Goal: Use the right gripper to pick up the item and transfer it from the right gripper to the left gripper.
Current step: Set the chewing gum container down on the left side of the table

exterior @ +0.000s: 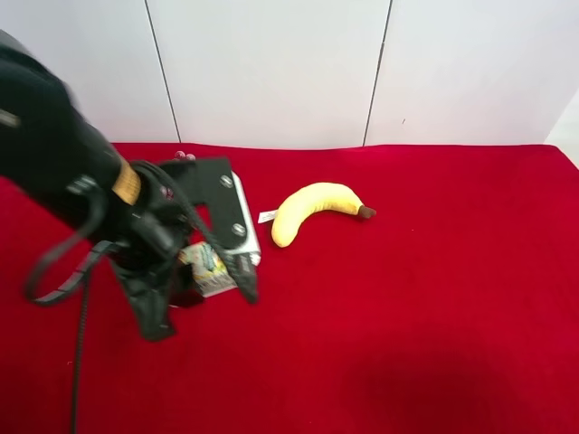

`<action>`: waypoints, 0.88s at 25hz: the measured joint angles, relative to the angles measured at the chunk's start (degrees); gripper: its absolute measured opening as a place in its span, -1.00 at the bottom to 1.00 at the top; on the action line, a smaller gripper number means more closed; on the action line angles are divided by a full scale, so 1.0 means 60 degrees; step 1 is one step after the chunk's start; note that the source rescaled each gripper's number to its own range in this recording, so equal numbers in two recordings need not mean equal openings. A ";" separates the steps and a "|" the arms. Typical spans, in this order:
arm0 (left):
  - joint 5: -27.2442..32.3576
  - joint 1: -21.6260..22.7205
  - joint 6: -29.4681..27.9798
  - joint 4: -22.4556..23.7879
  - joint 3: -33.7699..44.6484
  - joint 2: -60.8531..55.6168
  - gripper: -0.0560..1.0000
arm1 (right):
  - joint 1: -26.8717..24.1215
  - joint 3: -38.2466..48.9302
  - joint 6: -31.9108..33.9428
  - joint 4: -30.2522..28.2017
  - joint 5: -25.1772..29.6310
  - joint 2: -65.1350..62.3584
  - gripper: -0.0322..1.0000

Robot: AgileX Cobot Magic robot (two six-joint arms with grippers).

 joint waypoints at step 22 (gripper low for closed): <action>-0.1765 0.1931 -0.1948 -0.0028 -0.1174 0.3859 -0.86 | 0.0000 0.0000 0.0000 0.0000 0.0000 0.0000 1.00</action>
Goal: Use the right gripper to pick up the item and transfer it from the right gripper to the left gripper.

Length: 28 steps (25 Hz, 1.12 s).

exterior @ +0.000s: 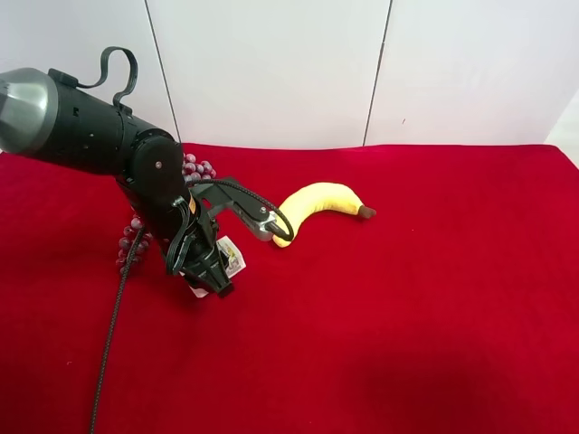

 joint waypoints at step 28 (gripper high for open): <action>0.5941 0.0000 -0.1296 0.0612 -0.1622 -0.6739 0.99 | 0.0000 0.0000 0.0000 0.0000 0.0000 0.0000 1.00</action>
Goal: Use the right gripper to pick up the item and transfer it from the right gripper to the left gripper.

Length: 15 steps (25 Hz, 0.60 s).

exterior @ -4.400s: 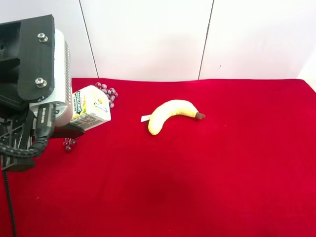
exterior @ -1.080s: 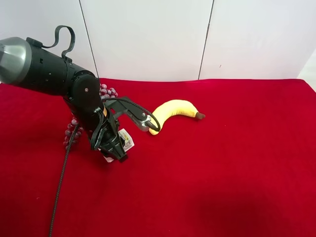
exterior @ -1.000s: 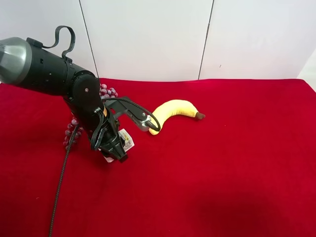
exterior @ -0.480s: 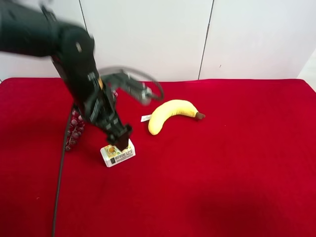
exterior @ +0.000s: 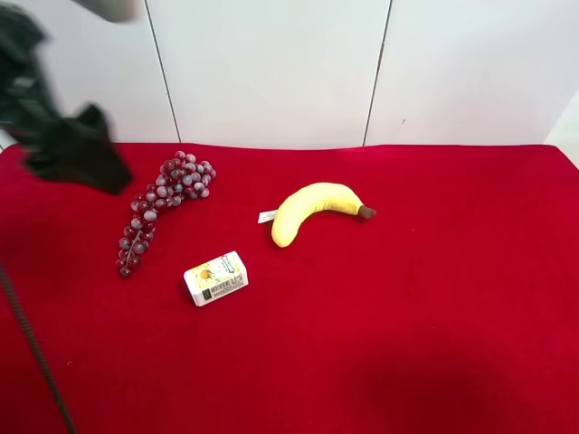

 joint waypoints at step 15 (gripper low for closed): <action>0.0091 0.0000 -0.0354 -0.0309 0.4475 -0.7575 0.99 | 0.0000 0.0000 0.0000 0.0000 0.0000 0.0000 1.00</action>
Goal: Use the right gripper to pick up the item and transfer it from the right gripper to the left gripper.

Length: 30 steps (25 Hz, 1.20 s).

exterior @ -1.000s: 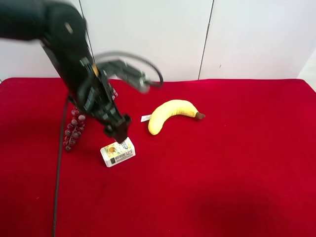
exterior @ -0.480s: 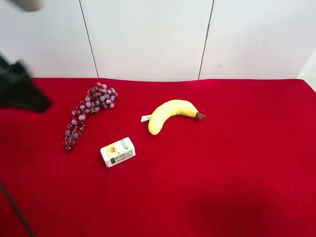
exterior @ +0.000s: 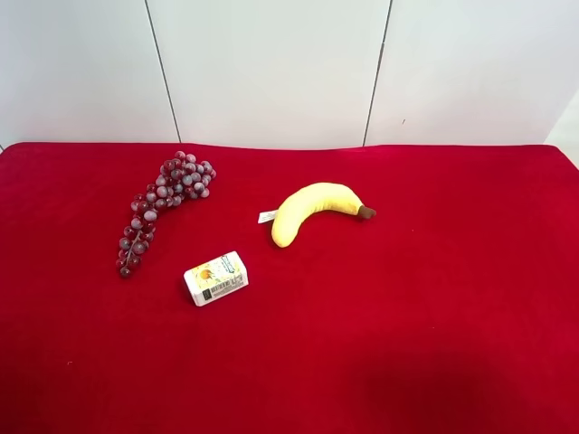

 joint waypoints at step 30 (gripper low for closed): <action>-0.0715 0.0000 -0.0606 -0.0287 0.1955 -0.3873 0.99 | 0.0000 0.0000 0.0000 0.0000 0.0000 0.0000 1.00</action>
